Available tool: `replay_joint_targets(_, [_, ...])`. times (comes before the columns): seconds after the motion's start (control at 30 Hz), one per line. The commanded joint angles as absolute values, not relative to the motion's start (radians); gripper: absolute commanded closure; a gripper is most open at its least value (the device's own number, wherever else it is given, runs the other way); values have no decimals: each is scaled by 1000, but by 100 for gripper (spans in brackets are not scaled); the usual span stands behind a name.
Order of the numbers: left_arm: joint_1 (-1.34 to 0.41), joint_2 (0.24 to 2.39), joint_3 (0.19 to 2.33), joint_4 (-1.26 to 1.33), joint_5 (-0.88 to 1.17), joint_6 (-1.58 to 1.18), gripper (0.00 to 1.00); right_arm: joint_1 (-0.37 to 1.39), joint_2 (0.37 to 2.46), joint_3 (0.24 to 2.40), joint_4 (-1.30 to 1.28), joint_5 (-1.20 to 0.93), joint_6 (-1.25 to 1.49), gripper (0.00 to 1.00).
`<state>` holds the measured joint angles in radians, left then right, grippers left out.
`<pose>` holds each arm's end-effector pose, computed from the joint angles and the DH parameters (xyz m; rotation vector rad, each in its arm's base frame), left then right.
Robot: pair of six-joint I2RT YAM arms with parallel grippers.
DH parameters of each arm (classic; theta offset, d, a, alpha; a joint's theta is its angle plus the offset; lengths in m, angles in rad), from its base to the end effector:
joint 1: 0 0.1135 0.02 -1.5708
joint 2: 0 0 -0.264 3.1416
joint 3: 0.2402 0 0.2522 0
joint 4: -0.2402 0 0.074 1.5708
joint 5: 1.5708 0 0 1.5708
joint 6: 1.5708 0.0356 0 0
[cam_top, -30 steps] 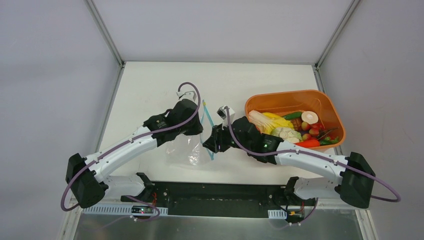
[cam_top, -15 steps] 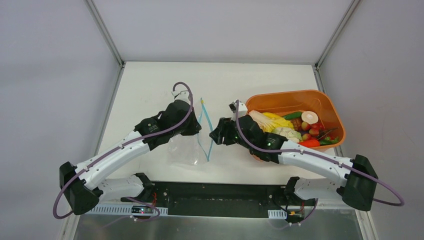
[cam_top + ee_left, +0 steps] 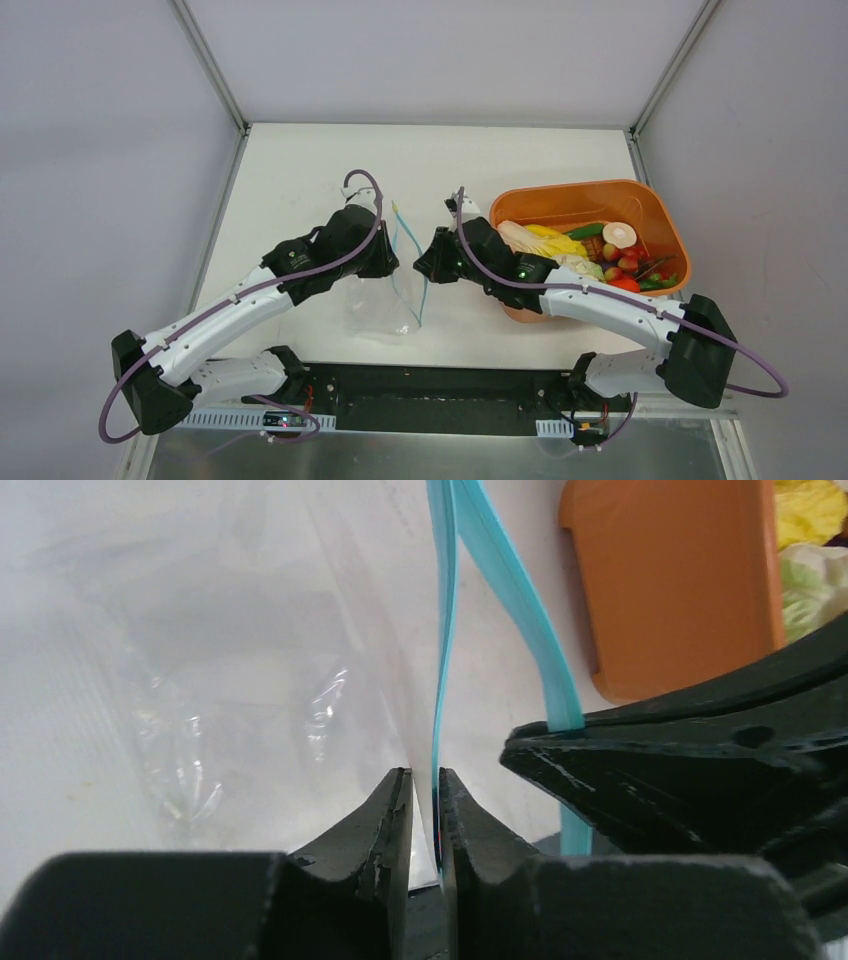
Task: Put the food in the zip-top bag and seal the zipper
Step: Open the zipper of the food storage bag.
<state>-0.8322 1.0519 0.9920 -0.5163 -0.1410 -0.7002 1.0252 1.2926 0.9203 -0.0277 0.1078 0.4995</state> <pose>0.1577 -0.1658 0.3285 0.0619 2.2333 -0.7267 0.1581 0.2530 0.2915 -0.4678 2.0245 0.8697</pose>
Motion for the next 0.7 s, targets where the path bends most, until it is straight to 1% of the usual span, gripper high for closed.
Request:
replay_joint_targets(0.0, [-850,1075,1064,-653,-225,-681,79,1023,1309,994,-37,85,538,100])
replay_joint_targets(0.13, [-882,1125,1174,-760,-297,-677,58,1031,1310,1000,-37,118,567,100])
replay_joint_targets(0.2, [-896,1143,1200,-774,-301,-674,56,1037,1310,1001,-43,152,588,100])
replay_joint_targets(0.47, [-975,1208,1291,-895,-398,-677,62,1060,1304,1012,-42,217,626,100])
replay_joint_targets(0.57, [-996,1227,1304,-913,-421,-685,70,1065,1300,1002,-29,236,639,100])
replay_joint_targets(0.67, [-1007,1235,1297,-923,-445,-698,75,1065,1285,980,-5,238,650,100])
